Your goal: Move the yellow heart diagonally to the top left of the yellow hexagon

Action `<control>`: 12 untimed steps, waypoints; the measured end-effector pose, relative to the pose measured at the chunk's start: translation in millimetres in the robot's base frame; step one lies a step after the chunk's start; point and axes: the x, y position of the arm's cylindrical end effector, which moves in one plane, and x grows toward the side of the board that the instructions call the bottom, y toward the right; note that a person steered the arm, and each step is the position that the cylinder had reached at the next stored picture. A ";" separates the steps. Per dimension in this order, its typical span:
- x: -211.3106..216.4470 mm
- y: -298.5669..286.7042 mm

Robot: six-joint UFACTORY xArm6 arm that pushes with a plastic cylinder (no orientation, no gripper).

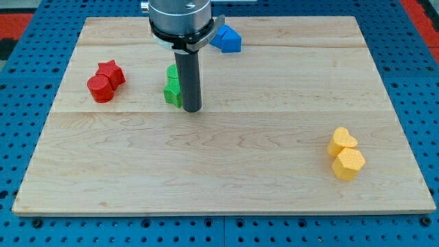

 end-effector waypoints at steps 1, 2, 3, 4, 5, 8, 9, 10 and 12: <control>0.0 0.0; 16.6 19.4; 82.2 32.9; 130.9 108.6; 185.2 204.4; 121.5 316.8; 100.2 296.4; 97.3 220.3; 92.0 137.5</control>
